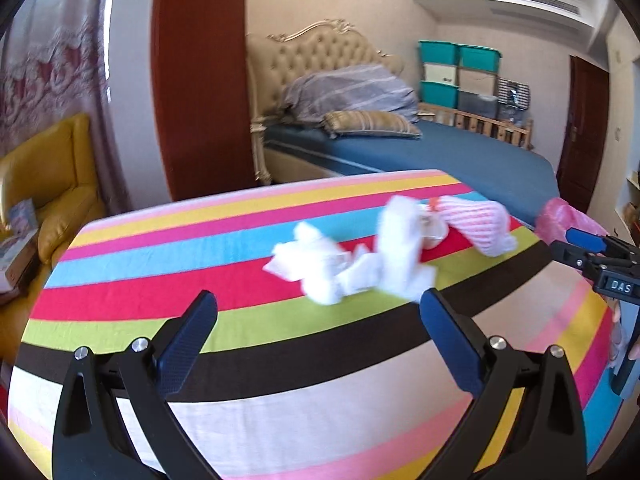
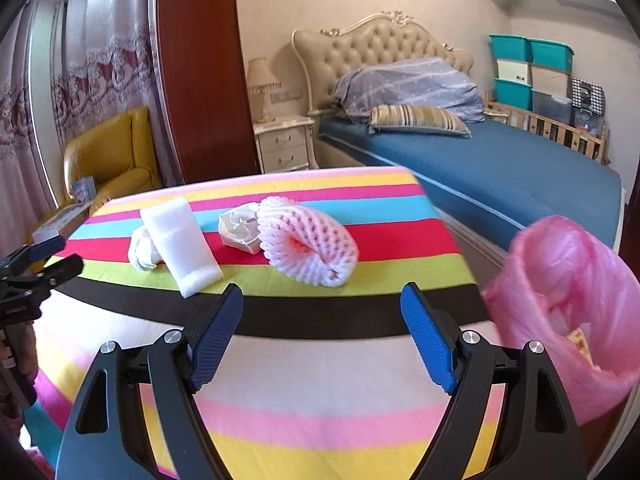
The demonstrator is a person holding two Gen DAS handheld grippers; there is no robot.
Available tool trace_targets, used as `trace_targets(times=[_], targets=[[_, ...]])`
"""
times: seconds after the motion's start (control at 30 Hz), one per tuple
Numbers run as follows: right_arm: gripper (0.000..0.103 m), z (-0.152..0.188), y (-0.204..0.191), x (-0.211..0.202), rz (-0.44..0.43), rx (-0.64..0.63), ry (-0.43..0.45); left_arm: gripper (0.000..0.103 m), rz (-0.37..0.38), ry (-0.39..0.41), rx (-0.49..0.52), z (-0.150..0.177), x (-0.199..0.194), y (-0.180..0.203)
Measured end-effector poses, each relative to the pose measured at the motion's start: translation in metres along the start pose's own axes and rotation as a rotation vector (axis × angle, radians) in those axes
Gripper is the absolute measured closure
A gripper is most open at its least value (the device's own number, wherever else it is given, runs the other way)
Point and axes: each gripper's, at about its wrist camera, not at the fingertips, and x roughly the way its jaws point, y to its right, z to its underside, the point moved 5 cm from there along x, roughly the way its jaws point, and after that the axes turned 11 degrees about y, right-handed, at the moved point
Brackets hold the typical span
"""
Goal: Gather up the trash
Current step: 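Grasp the pink foam fruit net with the right gripper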
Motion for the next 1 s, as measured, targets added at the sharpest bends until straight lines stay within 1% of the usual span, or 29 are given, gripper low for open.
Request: trace_targets(times=[0.07, 0.2, 0.27, 0.37, 0.5, 0.53, 0.57, 0.6, 0.63, 0.67, 0.7, 0.8, 0.9, 1.0], targets=[[0.024, -0.003, -0.008, 0.017, 0.007, -0.021, -0.017, 0.005, -0.006, -0.014, -0.011, 0.002, 0.005, -0.008], [0.021, -0.013, -0.020, 0.047, 0.027, -0.076, -0.043, 0.005, -0.014, -0.028, -0.002, 0.004, 0.014, -0.012], [0.019, -0.016, -0.025, 0.062, 0.037, -0.111, -0.060, 0.005, 0.001, -0.039, 0.001, 0.004, 0.020, -0.012], [0.019, -0.018, -0.030, 0.080, 0.049, -0.170, -0.088, 0.005, 0.012, -0.053, -0.004, 0.005, 0.028, -0.013], [0.019, -0.016, -0.030, 0.102, 0.073, -0.237, -0.125, 0.005, 0.028, -0.093, -0.036, 0.008, 0.041, -0.018], [0.022, -0.015, -0.030, 0.105, 0.066, -0.233, -0.142, 0.005, 0.030, -0.101, -0.042, 0.008, 0.044, -0.019], [0.038, -0.014, -0.029, 0.107, 0.062, -0.226, -0.147, 0.005, 0.028, -0.104, -0.043, 0.008, 0.046, -0.020], [0.044, -0.014, -0.027, 0.107, 0.064, -0.217, -0.145, 0.005, 0.026, -0.106, -0.042, 0.006, 0.049, -0.020], [0.048, -0.016, -0.025, 0.107, 0.066, -0.208, -0.136, 0.005, 0.026, -0.108, -0.042, 0.005, 0.051, -0.020], [0.055, -0.016, -0.022, 0.106, 0.064, -0.197, -0.133, 0.005, 0.026, -0.111, -0.043, 0.004, 0.053, -0.019], [0.058, -0.017, -0.021, 0.106, 0.061, -0.187, -0.130, 0.005, 0.030, -0.118, -0.046, 0.004, 0.056, -0.018], [0.062, -0.018, -0.018, 0.103, 0.052, -0.173, -0.113, 0.005, 0.042, -0.130, -0.041, 0.004, 0.064, -0.013], [0.062, -0.017, -0.018, 0.101, 0.045, -0.168, -0.110, 0.006, 0.018, -0.143, -0.010, 0.005, 0.072, -0.011], [0.062, -0.015, -0.016, 0.099, 0.033, -0.152, -0.106, 0.006, 0.000, -0.136, -0.030, -0.001, 0.077, -0.013]])
